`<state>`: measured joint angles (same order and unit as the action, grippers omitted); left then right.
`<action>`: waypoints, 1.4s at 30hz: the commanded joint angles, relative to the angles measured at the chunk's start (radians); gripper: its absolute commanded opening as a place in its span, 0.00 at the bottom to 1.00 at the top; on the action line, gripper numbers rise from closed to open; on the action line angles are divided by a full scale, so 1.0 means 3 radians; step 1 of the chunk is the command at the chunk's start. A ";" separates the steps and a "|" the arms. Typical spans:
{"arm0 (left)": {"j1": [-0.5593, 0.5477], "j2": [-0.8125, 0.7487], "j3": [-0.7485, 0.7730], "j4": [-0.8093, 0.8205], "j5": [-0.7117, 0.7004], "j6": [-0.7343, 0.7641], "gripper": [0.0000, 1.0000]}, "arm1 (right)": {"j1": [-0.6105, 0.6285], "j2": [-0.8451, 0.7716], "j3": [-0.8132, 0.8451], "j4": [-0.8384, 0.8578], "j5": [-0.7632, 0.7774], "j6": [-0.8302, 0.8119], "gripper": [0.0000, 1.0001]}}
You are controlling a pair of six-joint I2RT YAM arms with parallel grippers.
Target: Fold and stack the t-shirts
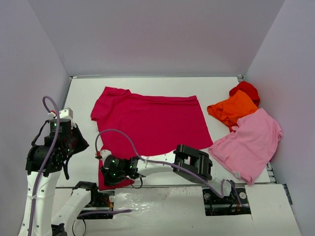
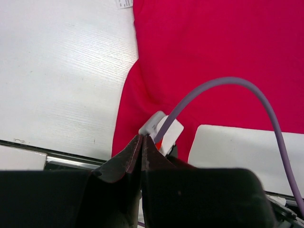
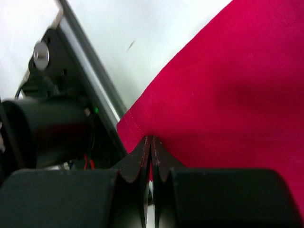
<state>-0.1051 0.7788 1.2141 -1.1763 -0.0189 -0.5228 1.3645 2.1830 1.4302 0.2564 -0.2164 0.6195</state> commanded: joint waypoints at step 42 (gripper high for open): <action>-0.1013 0.3352 0.0232 0.3643 0.2125 -0.1012 0.00 | -0.3396 -0.0089 0.1521 -0.1558 0.1186 -0.0896 0.00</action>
<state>-0.3805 1.7628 1.1708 -0.2672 0.5811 -0.7713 0.4018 2.1485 1.8188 -0.1855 0.1600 0.3645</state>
